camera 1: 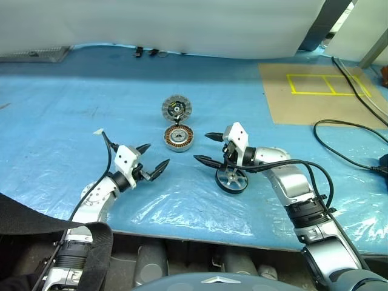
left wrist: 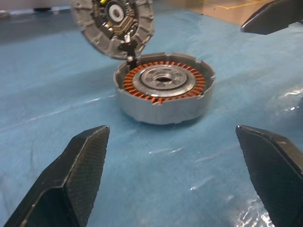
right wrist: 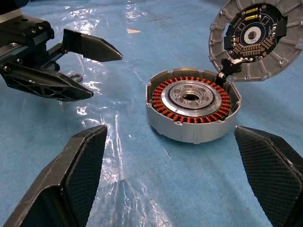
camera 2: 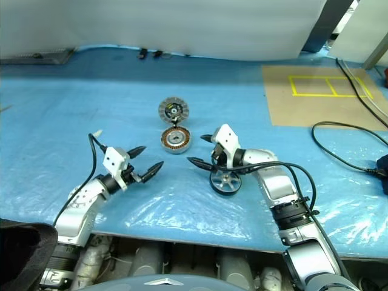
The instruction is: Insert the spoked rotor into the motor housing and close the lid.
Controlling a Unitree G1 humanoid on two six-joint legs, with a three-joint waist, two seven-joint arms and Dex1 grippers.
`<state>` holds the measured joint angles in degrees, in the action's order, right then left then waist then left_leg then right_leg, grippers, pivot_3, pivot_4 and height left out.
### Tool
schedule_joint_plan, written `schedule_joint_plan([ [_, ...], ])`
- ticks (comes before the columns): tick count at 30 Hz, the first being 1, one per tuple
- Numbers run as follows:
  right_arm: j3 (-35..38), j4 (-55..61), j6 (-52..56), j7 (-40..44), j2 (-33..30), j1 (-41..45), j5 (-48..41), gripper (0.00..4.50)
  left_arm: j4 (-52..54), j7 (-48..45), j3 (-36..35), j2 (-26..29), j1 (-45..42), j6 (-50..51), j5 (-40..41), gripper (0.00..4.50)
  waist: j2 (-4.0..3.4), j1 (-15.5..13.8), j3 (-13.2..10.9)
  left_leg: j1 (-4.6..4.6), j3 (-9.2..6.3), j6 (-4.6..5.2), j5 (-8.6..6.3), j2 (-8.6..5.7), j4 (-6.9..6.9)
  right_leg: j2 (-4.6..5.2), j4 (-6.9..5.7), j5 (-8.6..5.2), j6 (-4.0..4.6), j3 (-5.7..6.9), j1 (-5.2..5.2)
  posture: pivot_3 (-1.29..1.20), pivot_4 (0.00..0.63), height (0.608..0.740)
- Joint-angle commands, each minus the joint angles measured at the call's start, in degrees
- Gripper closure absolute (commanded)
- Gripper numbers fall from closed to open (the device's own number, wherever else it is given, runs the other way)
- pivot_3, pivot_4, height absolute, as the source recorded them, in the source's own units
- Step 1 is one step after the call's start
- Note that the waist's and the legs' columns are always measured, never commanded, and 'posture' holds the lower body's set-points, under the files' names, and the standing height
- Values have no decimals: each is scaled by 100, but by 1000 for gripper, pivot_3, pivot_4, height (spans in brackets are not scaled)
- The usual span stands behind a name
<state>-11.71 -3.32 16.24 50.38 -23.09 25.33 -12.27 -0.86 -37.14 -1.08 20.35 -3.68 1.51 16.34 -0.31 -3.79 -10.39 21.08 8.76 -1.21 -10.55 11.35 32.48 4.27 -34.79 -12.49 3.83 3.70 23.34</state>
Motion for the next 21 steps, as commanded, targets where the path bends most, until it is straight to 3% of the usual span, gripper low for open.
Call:
schedule_joint_plan([
  [1, 113, 195, -37, 14, -11, 66, -62, 28, 427, 180, -242, -50, 113, 66, 175, 0, 0, -3, 0, 0, 0, 0, 0, 0, 0, 0, 0, 0, 0, 0, 0, 0, 150, 740],
  [12, -81, 56, -27, 85, 153, 308, 12, 28, 1006, -71, -309, -29, 532, -290, 355, 0, 1, 6, 0, -1, 0, 0, 0, 1, 1, 0, 0, 0, -1, 0, 0, 0, 150, 740],
  [21, -863, -1054, 160, 453, 524, 1647, 658, 28, 1236, 25, -277, -111, 828, -464, 222, 0, 1, 106, 0, 0, -1, 0, 0, 1, 1, 0, -1, 0, 0, 1, 0, 0, 150, 740],
])
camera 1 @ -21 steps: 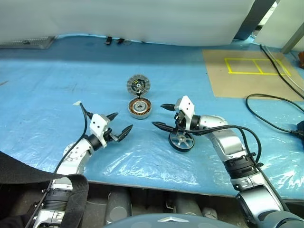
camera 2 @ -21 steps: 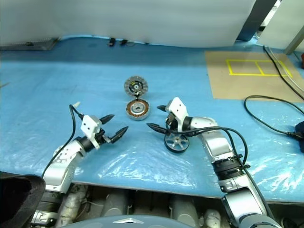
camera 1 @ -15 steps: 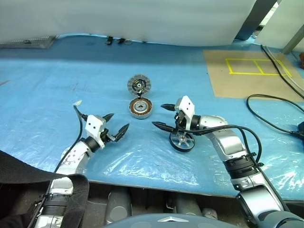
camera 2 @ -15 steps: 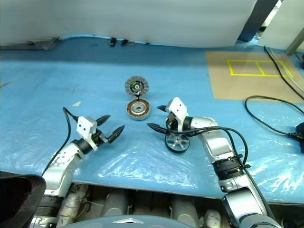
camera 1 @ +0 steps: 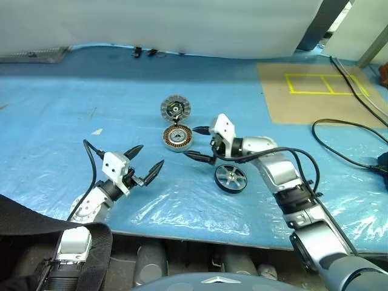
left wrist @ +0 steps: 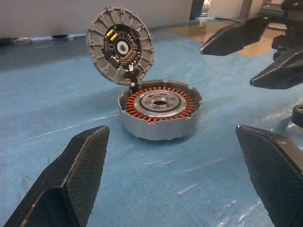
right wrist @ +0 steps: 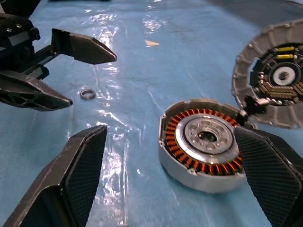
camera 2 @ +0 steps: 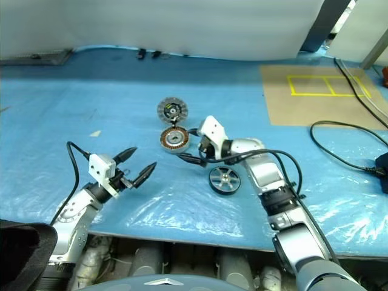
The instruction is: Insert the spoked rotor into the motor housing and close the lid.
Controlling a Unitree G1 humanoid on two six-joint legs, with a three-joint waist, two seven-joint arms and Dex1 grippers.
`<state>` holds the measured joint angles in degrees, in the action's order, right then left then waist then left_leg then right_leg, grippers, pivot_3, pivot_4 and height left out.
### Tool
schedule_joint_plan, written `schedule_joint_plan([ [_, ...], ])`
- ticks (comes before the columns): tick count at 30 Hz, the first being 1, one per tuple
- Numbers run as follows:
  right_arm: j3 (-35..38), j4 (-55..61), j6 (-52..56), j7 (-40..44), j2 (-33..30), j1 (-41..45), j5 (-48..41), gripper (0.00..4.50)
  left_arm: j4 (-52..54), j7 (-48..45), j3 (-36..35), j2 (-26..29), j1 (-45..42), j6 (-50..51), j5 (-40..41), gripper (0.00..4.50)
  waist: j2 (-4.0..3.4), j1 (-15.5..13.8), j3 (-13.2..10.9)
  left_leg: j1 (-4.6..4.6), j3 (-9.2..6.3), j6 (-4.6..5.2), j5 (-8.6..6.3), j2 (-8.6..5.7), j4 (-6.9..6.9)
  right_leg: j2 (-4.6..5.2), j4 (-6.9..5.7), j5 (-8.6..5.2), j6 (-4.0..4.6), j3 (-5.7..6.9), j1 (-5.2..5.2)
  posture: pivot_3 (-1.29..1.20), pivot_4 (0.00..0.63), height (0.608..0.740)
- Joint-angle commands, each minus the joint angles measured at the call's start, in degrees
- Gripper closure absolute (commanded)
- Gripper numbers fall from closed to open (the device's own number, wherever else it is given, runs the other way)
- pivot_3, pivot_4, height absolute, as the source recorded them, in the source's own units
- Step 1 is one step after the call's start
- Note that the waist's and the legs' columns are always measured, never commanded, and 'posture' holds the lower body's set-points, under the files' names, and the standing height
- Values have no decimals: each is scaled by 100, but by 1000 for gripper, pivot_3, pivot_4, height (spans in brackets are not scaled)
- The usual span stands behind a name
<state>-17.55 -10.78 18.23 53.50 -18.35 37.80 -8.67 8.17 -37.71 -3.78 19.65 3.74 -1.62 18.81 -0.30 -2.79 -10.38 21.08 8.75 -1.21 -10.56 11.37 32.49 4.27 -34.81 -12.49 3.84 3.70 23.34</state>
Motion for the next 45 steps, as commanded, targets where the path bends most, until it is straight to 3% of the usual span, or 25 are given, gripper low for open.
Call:
schedule_joint_plan([
  [1, -361, -476, -57, 201, 79, 562, 376, 28, 364, 115, 18, -77, 132, -124, -9, 0, 1, 15, 0, 2, 0, 0, 0, 0, -1, 0, 1, 0, 0, 0, 0, 0, 150, 740],
  [10, -749, -1984, -625, 797, 323, 1702, 957, 28, 470, 350, 219, -370, 494, -230, -107, 0, 2, 35, -1, 4, 2, 0, 0, 2, -2, 0, -1, 0, 2, 0, 4, 0, 150, 740],
  [24, -889, -4201, -1507, 748, 910, 2645, 1851, 28, 397, 558, 209, -520, 546, -423, -148, 0, 1, 37, -1, 6, 3, 1, 0, 6, 6, 0, -8, 2, 6, 0, 7, 0, 150, 740],
  [33, -1173, -4672, -2260, 687, 1068, 2658, 2532, 28, 383, 536, 192, -422, 481, -395, -153, 0, 0, 41, 0, 1, 5, 0, -1, 9, 8, 0, -14, -1, 11, 0, 6, 0, 150, 740],
  [44, -1034, -4496, -2795, 485, 923, 2532, 2656, 28, 271, 437, 216, -346, 392, -360, -98, 0, 0, 38, 0, 4, 8, 1, -1, 11, 17, 0, -26, -2, 12, 0, 10, 0, 150, 740],
  [45, -1022, -4487, -2779, 489, 926, 2516, 2649, 194, 263, 432, 219, -348, 379, -356, -98, 0, 0, 36, 0, 3, 9, 1, -1, 11, 18, 0, -28, -2, 13, 0, 10, 0, 150, 740],
])
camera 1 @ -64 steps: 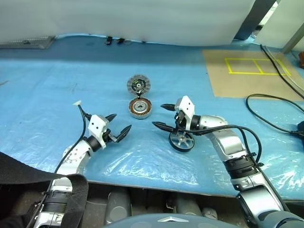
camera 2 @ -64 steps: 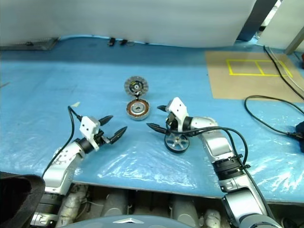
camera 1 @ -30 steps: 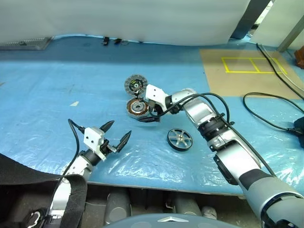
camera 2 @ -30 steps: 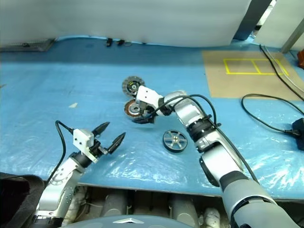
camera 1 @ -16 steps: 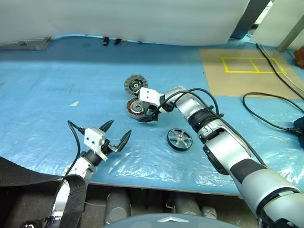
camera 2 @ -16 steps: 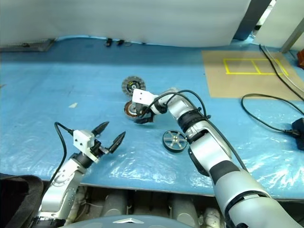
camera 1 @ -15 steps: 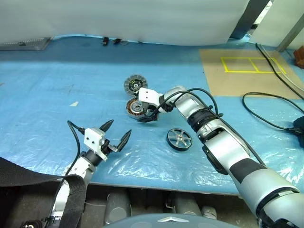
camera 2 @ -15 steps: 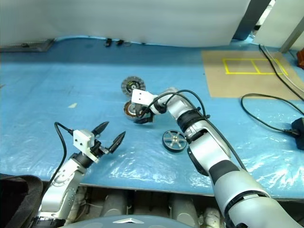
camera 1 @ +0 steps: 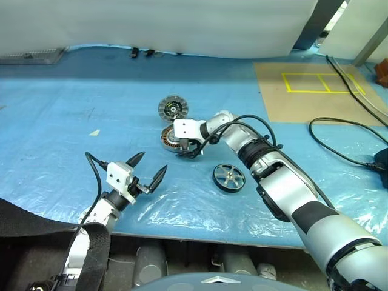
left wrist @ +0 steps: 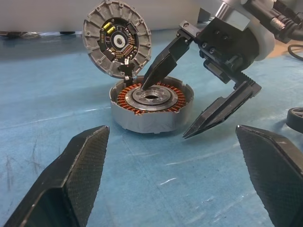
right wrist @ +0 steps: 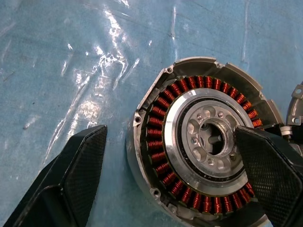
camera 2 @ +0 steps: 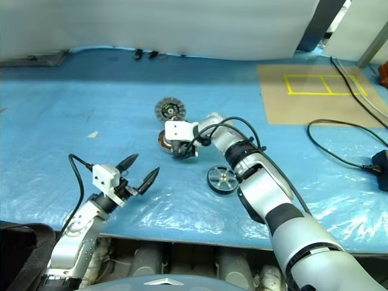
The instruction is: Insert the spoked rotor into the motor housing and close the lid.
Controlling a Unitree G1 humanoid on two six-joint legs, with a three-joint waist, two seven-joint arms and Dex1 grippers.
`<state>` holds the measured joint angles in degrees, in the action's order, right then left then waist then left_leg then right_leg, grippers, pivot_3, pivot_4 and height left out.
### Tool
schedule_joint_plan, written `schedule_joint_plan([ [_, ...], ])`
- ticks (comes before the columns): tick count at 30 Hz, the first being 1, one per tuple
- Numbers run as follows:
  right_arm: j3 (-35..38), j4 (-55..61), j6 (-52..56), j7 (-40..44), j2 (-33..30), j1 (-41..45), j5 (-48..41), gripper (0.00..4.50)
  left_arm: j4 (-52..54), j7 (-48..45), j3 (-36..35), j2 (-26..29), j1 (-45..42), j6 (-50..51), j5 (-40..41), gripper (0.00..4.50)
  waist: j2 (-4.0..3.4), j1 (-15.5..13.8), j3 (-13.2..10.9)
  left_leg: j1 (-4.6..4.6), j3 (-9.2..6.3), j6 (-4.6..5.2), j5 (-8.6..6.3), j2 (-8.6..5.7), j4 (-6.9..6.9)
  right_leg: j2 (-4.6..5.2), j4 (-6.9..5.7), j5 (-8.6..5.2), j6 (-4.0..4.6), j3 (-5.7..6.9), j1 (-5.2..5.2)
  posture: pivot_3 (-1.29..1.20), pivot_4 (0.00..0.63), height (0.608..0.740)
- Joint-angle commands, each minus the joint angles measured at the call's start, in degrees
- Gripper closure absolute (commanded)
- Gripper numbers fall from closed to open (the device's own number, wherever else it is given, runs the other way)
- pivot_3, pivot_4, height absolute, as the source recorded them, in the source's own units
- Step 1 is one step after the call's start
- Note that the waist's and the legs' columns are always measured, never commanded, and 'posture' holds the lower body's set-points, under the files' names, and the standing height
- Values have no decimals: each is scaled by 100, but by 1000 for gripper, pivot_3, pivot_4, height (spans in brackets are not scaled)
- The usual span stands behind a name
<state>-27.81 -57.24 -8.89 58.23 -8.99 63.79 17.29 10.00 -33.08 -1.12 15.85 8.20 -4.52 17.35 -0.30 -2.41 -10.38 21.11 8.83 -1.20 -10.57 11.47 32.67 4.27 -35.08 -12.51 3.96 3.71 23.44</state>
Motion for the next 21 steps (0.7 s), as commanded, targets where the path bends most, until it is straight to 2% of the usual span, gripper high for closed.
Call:
schedule_joint_plan([
  [1, 13, 170, -55, 21, -7, -96, 49, 404, 73, -42, -41, 34, -74, -65, 46, 0, 0, -2, 0, 0, 0, 0, 0, 0, 2, 0, -2, 0, 0, 0, 0, 0, 150, 740],
  [4, 30, 198, -33, -44, -2, -107, 70, 1227, 73, -69, -34, 40, -70, -56, 56, 0, 0, 1, 0, -1, 0, 0, 0, 1, 4, 0, -3, 0, 0, 0, -1, 0, 150, 740],
  [14, -1, 234, 28, -58, 80, -132, 156, 1227, 67, -53, -88, 49, -24, -52, 60, 0, 0, 2, 0, -2, -1, 0, 0, 3, 16, 0, -23, -2, 3, -2, 3, 0, 150, 740],
  [21, -390, 31, 226, 244, 131, -26, 564, 1227, 87, -54, -124, 121, -79, -28, 42, 0, 0, 2, 0, -7, -2, -1, -1, 3, 17, 0, -26, -2, 4, -2, 1, 0, 150, 740],
])
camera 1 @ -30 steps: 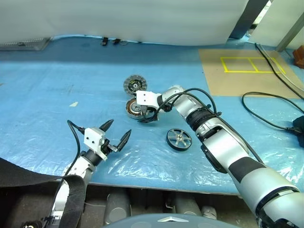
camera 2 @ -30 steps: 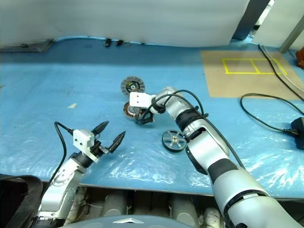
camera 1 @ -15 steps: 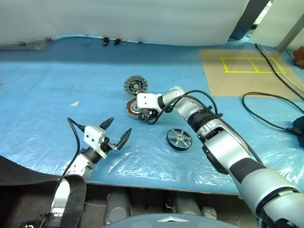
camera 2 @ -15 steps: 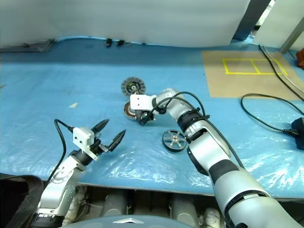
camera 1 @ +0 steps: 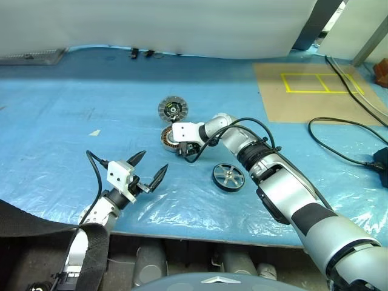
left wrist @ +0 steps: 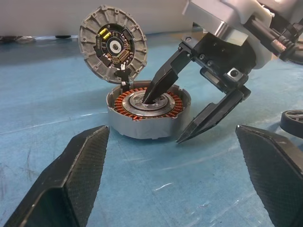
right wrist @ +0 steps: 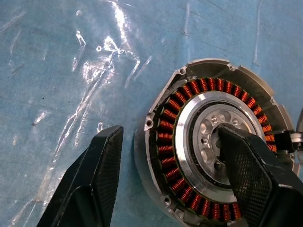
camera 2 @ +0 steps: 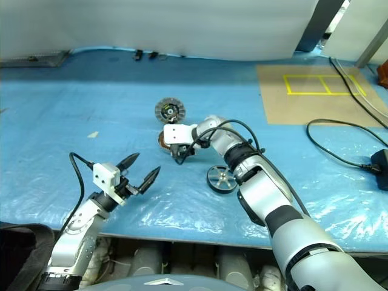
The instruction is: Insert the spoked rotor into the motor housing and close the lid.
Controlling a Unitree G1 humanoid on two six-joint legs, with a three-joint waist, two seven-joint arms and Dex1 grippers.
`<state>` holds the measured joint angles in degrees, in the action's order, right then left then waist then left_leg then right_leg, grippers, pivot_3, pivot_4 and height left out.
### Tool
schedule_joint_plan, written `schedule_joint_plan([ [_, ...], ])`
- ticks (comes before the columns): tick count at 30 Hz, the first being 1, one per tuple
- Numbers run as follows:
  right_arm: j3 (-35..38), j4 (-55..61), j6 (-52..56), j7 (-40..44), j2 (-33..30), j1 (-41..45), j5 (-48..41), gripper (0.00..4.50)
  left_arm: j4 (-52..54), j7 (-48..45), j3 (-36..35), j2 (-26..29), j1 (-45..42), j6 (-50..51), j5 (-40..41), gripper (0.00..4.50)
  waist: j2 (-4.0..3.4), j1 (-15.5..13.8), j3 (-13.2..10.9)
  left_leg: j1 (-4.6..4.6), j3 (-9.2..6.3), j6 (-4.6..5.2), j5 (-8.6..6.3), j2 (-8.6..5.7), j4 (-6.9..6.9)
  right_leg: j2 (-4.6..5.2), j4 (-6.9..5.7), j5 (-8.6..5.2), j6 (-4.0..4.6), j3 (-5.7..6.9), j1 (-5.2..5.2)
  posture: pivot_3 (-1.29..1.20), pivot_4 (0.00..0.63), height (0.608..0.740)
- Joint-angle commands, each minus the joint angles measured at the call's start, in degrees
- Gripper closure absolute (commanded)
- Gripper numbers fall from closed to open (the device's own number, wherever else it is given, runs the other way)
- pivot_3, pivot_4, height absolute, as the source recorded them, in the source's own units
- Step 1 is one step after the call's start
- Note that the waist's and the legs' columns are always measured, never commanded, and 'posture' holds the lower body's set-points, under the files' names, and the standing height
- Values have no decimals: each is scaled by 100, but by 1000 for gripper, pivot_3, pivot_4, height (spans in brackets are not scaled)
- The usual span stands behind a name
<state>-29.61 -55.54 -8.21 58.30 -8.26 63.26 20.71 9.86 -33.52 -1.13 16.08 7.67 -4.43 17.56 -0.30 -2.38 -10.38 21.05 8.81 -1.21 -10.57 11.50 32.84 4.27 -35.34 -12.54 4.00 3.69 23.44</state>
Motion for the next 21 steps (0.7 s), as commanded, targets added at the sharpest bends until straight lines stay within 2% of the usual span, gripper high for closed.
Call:
schedule_joint_plan([
  [1, -220, -155, 188, 259, 94, 62, 227, 1227, 117, -8, -143, 132, -23, -35, 10, 0, 0, 0, 0, -3, 0, 0, 0, 0, 0, 0, -2, 0, 0, 0, -1, 0, 150, 740],
  [2, -214, -175, 214, 264, 129, 98, 232, 1227, 131, -3, -159, 170, -15, -36, -8, 0, 0, 0, 0, -5, 0, 0, 0, 0, 0, 0, -5, -1, 1, -1, -1, 0, 150, 740],
  [4, -187, -205, 254, 284, 180, 148, 230, 1580, 156, 6, -180, 228, 6, -36, -18, 0, 0, 1, 0, -6, -1, 0, 0, 1, 0, 0, -8, -2, 3, -1, -1, 0, 150, 740],
  [7, -201, -174, 289, 344, 202, 165, 260, 2349, 219, 15, -220, 286, 54, -24, -1, 0, 2, 7, 2, -7, 0, -1, -1, 1, 0, 0, -8, -3, 5, -3, -1, 0, 150, 740],
  [12, -325, 614, 833, 1082, 74, -187, 200, 2369, 346, 2, -283, 448, 172, 11, -19, 0, 3, 2, 3, -11, 1, -2, -1, 3, -2, -1, -10, -5, 7, -4, -1, 0, 150, 740],
  [19, -432, 3229, 2618, 1933, -130, -1187, -94, 2369, 650, -90, -405, 734, 547, 111, 62, 0, 15, 4, 11, -18, 2, -6, -4, 5, -9, -5, -6, -7, 7, -7, -3, 0, 150, 740],
  [21, -524, 3766, 2877, 1942, -173, -1415, -64, 2369, 702, -112, -476, 764, 660, 101, 110, 0, 19, 9, 13, -22, 2, -7, -4, 8, -10, -9, -5, -8, 7, -7, -5, 0, 150, 740],
])
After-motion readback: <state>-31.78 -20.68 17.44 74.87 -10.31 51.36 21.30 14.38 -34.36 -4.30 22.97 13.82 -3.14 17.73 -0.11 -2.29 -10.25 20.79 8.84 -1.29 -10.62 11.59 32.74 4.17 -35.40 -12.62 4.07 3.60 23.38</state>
